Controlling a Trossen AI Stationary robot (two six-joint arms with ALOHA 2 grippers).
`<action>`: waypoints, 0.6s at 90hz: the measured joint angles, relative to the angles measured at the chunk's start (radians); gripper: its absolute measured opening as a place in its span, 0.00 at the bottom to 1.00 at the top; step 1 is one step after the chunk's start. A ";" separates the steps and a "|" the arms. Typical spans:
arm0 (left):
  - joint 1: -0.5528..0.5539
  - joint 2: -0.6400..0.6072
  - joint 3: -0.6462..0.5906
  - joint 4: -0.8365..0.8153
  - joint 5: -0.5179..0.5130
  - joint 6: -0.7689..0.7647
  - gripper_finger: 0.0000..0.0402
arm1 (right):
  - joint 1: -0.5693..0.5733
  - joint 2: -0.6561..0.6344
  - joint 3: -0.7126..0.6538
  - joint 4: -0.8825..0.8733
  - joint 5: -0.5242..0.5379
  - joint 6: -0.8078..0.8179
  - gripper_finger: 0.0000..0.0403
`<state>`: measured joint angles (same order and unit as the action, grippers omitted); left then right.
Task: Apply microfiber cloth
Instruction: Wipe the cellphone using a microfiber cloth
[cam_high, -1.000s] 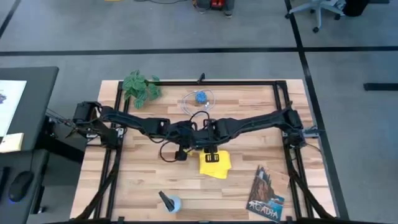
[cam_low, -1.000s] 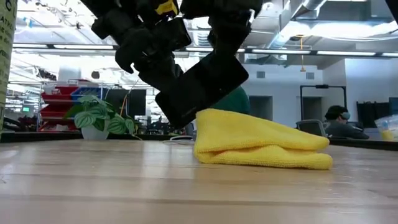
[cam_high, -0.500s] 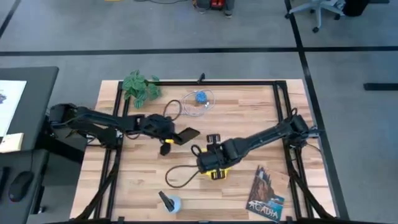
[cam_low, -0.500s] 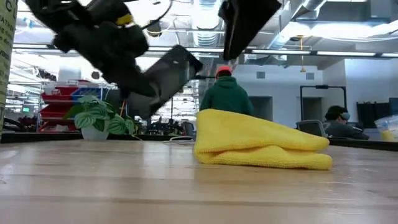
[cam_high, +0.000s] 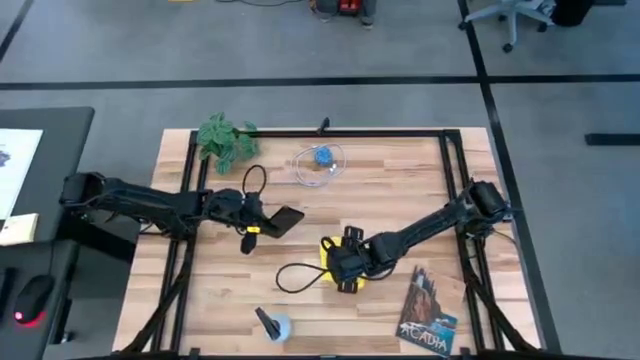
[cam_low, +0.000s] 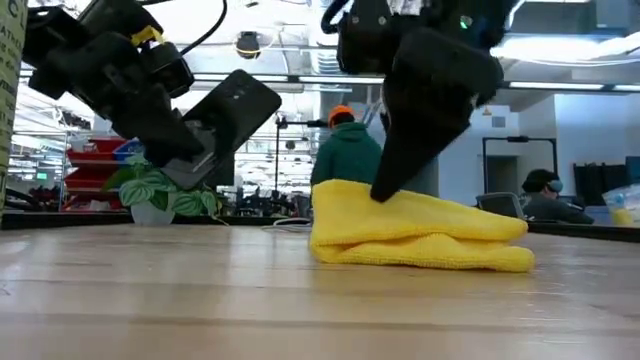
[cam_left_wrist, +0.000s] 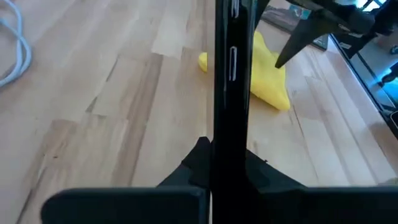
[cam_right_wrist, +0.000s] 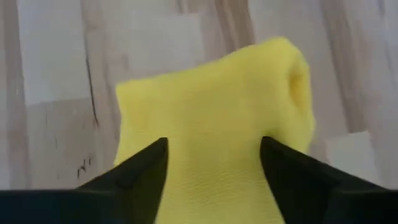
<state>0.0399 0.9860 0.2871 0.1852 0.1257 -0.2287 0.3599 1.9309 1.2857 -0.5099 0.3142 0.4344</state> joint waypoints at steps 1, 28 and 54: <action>0.000 0.002 0.000 0.002 0.000 0.000 0.02 | 0.000 0.001 -0.002 -0.001 0.002 0.007 0.70; -0.001 0.031 0.000 0.056 0.008 -0.074 0.02 | 0.007 0.123 -0.014 0.103 0.051 0.091 0.51; -0.031 0.056 0.001 0.158 0.078 -0.180 0.02 | 0.099 0.107 -0.026 0.190 0.345 0.174 0.03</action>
<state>0.0093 1.0423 0.2885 0.3429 0.2040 -0.4083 0.4590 2.0382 1.2594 -0.3196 0.6593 0.6088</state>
